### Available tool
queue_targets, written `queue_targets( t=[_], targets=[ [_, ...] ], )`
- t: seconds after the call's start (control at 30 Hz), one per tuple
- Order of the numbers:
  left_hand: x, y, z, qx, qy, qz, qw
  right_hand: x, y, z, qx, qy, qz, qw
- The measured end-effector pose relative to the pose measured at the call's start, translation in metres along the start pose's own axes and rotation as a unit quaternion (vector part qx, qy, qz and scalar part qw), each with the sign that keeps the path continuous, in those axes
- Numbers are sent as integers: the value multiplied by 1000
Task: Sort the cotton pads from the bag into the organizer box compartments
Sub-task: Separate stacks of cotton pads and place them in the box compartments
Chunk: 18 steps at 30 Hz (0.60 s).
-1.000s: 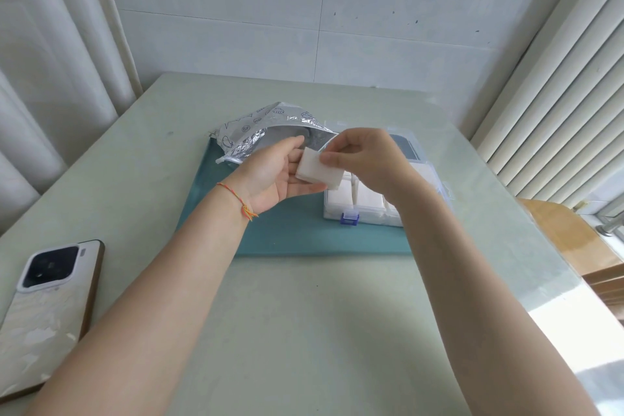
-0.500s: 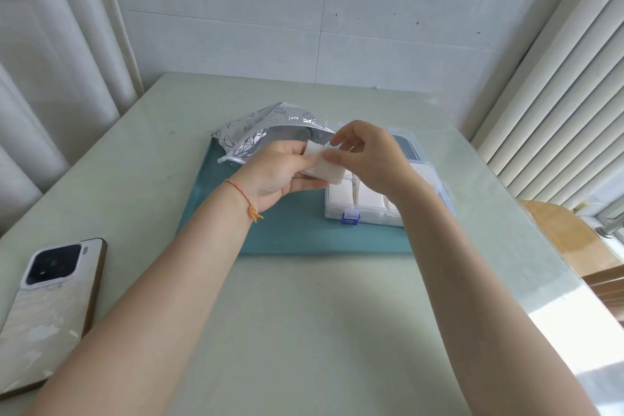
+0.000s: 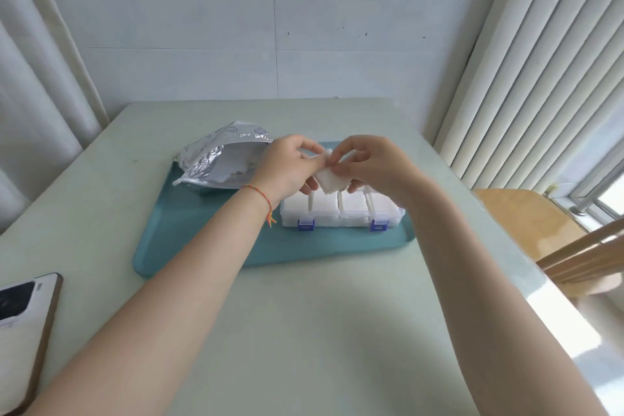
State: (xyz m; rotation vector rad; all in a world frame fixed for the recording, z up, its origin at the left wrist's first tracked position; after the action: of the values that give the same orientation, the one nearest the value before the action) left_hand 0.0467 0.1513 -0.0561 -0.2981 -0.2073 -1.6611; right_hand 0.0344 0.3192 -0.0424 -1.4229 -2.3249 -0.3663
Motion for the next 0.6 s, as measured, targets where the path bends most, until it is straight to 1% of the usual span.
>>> queue_targets(
  t=[0.17, 0.27, 0.3, 0.37, 0.47, 0.6],
  targets=[
    [-36, -13, 2, 28, 1, -25, 999, 20, 15, 25, -67, -82, 38, 994],
    [-48, -18, -2, 52, -9, -31, 998, 23, 17, 33, -94, -73, 52, 992],
    [-51, -20, -3, 59, -24, -28, 998, 23, 17, 35, -105, -45, 52, 992],
    [-55, -22, -3, 71, -67, -21, 995, 22, 16, 38, -118, 50, 54, 990],
    [-63, -26, 4, 72, -134, -32, 988, 25, 14, 38, -121, 189, 72, 972],
    [-83, -32, 14, 72, -204, -66, 974, 35, 16, 44, -149, 269, 62, 950]
  ],
)
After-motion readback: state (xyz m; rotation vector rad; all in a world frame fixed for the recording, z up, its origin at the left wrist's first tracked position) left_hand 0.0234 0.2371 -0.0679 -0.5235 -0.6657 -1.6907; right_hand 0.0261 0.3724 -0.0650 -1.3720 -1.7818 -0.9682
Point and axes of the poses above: each hand's wrist, its own y-axis away from the middle knuckle, its own x-axis out of the back of the hand, z = x × y, the point moved 1 cm from there along -y, towards the middle knuckle, and after that the axes turned 9 degrees about -z, right-handed, at the moved point
